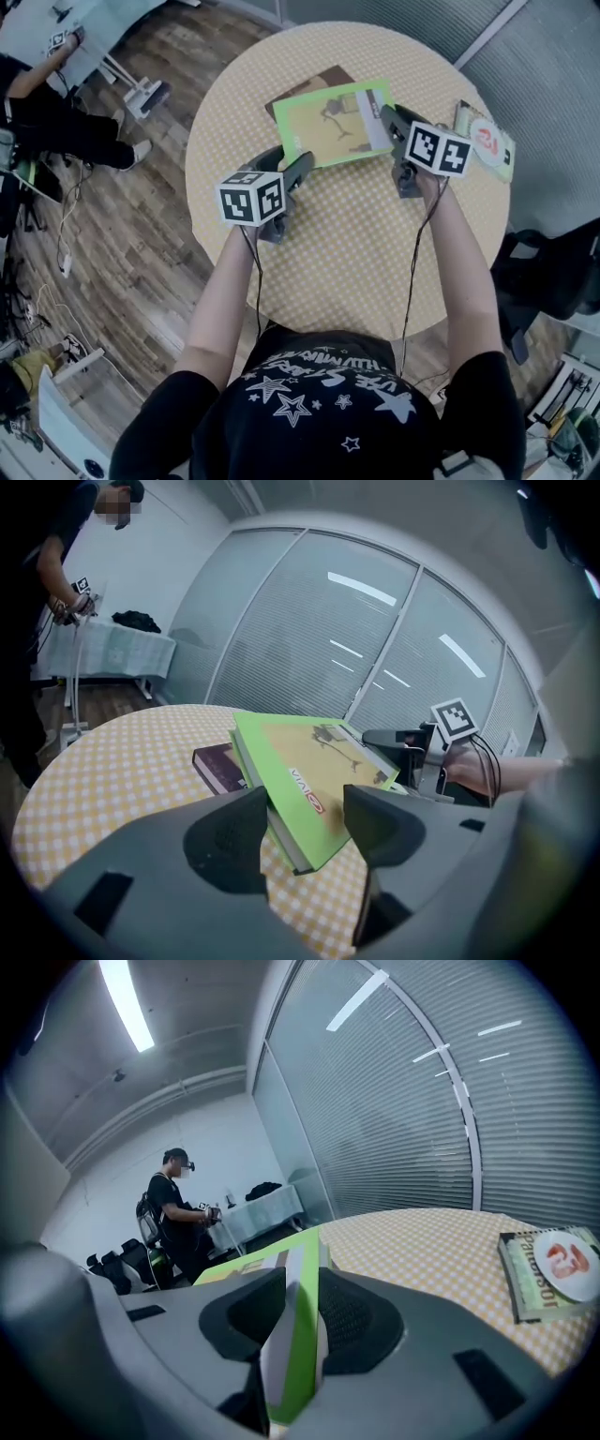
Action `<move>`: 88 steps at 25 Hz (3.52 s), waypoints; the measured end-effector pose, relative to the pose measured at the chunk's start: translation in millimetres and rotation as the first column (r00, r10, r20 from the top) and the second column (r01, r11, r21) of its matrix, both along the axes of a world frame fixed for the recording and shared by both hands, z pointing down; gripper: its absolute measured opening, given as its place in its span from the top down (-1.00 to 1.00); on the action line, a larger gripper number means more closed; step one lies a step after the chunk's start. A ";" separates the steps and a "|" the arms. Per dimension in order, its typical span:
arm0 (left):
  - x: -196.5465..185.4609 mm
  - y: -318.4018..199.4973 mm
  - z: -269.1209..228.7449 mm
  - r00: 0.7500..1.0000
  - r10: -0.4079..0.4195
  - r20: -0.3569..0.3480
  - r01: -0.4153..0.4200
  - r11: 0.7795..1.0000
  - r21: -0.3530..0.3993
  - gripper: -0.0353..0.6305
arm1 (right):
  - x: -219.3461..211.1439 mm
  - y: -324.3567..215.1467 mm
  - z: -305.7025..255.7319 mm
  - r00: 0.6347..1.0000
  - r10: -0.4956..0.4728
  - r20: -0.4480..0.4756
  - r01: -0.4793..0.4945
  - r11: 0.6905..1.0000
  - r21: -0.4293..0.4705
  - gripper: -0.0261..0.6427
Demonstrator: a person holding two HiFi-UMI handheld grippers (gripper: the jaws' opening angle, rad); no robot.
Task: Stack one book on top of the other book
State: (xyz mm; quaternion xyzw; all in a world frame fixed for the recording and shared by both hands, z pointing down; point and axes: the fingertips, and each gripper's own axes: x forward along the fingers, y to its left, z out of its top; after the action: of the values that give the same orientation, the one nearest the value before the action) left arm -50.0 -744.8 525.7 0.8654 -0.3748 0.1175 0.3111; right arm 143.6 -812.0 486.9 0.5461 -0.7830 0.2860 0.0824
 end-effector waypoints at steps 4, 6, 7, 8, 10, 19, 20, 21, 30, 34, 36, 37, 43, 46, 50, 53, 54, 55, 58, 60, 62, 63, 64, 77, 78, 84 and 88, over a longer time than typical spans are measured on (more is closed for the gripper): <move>-3.0 -23.2 21.7 0.999 -0.038 0.013 0.038 0.999 -0.038 0.12 | -9.8 -39.4 20.3 0.997 -0.068 -0.029 0.067 0.997 -0.026 0.58; -5.7 -36.7 28.0 0.998 -0.059 0.018 0.060 0.997 -0.049 0.12 | -15.8 -60.3 26.6 0.994 -0.099 -0.043 0.098 0.995 -0.033 0.58; -5.9 -41.7 30.7 0.997 -0.071 0.021 0.072 0.996 -0.054 0.12 | -17.6 -68.6 29.6 0.992 -0.113 -0.048 0.112 0.993 -0.035 0.58; -5.1 -45.0 33.3 0.997 -0.080 0.024 0.081 0.995 -0.058 0.12 | -18.3 -74.8 32.6 0.991 -0.126 -0.052 0.124 0.992 -0.037 0.58; -2.2 -47.2 37.8 0.995 -0.090 0.034 0.092 0.994 -0.064 0.12 | -18.4 -82.7 39.6 0.987 -0.147 -0.057 0.145 0.988 -0.045 0.58; -7.5 -81.7 62.9 0.987 -0.157 0.041 0.161 0.980 -0.117 0.11 | -43.7 -150.8 80.7 0.955 -0.279 -0.103 0.267 0.957 -0.115 0.58; -6.8 -82.2 63.3 0.987 -0.157 0.047 0.161 0.981 -0.111 0.11 | -44.0 -153.4 83.2 0.953 -0.288 -0.098 0.276 0.954 -0.115 0.57; -5.9 -82.3 64.0 0.986 -0.155 0.053 0.160 0.982 -0.105 0.11 | -43.9 -155.3 85.6 0.951 -0.294 -0.092 0.283 0.952 -0.115 0.58; -2.7 -82.0 68.5 0.986 -0.126 0.113 0.136 0.987 -0.082 0.11 | -45.8 -158.8 102.7 0.920 -0.324 -0.222 0.305 0.945 -0.116 0.58; -2.0 -79.0 66.6 0.985 -0.131 0.113 0.141 0.986 -0.085 0.00 | -51.6 -156.6 96.1 0.899 -0.337 -0.278 0.317 0.941 -0.117 0.46; -5.6 -76.7 64.5 0.983 -0.138 0.122 0.148 0.985 -0.082 -0.04 | -51.3 -154.8 89.0 0.907 -0.320 -0.275 0.303 0.947 -0.102 0.44; -7.5 -74.9 62.3 0.982 -0.138 0.126 0.149 0.986 -0.078 -0.05 | -49.6 -153.0 84.5 0.912 -0.307 -0.270 0.293 0.952 -0.092 0.44; -22.9 -52.4 37.9 0.984 -0.124 0.128 0.130 0.991 -0.041 -0.05 | -33.9 -122.2 58.0 0.942 -0.230 -0.245 0.226 0.973 -0.043 0.44; -31.4 -42.6 23.0 0.985 -0.133 0.106 0.136 0.991 -0.019 -0.05 | -32.4 -102.6 42.8 0.954 -0.204 -0.219 0.204 0.979 -0.020 0.44; -31.4 -25.9 -3.3 0.989 -0.125 0.076 0.124 0.992 0.025 -0.04 | -31.6 -72.0 17.3 0.966 -0.174 -0.190 0.180 0.983 0.017 0.44; -32.6 -14.8 -25.8 0.989 -0.131 0.065 0.126 0.989 0.082 0.03 | -37.9 -49.1 -4.5 0.973 -0.164 -0.166 0.175 0.983 0.054 0.44; -34.1 -11.3 -33.2 0.988 -0.139 0.061 0.133 0.986 0.105 0.08 | -41.3 -41.3 -12.2 0.974 -0.162 -0.159 0.175 0.982 0.070 0.44; -35.3 -7.2 -40.0 0.988 -0.146 0.055 0.139 0.983 0.123 0.13 | -44.9 -33.2 -20.0 0.975 -0.162 -0.154 0.176 0.980 0.087 0.44; -37.9 8.1 -57.7 0.988 -0.153 0.034 0.145 0.976 0.159 0.25 | -56.8 -7.2 -41.8 0.979 -0.161 -0.127 0.177 0.976 0.130 0.45; -40.0 20.3 -67.4 0.989 -0.146 0.027 0.139 0.975 0.175 0.35 | -65.1 12.1 -54.0 0.982 -0.160 -0.097 0.173 0.973 0.150 0.45; -41.6 31.7 -77.0 0.992 -0.126 0.020 0.120 0.974 0.192 0.44 | -73.7 32.4 -65.4 0.985 -0.158 -0.063 0.166 0.971 0.170 0.45; -41.6 36.3 -82.5 0.993 -0.115 0.009 0.111 0.973 0.205 0.48 | -77.6 42.1 -70.3 0.986 -0.158 -0.050 0.165 0.970 0.181 0.46; -40.8 39.6 -88.7 0.994 -0.107 -0.008 0.106 0.969 0.224 0.52 | -80.5 51.4 -74.7 0.986 -0.159 -0.041 0.164 0.967 0.193 0.47; 0.7 99.2 -133.9 0.997 0.073 -0.030 -0.055 0.912 0.405 0.69 | -82.1 176.4 -85.0 0.996 -0.071 0.048 0.056 0.964 0.261 0.68; 2.6 104.0 -136.2 0.997 0.076 -0.031 -0.056 0.911 0.408 0.69 | -82.0 181.4 -84.1 0.996 -0.073 0.054 0.056 0.963 0.262 0.68; 6.5 135.9 -139.9 0.999 0.039 -0.019 -0.028 0.909 0.416 0.69 | -85.7 212.8 -86.7 0.987 -0.116 0.113 0.080 0.956 0.281 0.70; 11.9 174.9 -137.8 1.000 0.011 -0.023 0.000 0.913 0.407 0.71 | -86.3 252.4 -85.9 0.979 -0.163 0.122 0.123 0.951 0.284 0.70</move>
State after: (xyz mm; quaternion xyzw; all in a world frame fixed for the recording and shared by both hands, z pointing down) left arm -38.1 -569.9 387.9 0.9137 -0.3847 0.0269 0.1285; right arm 57.3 -559.7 401.0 0.4720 -0.8565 0.2064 -0.0304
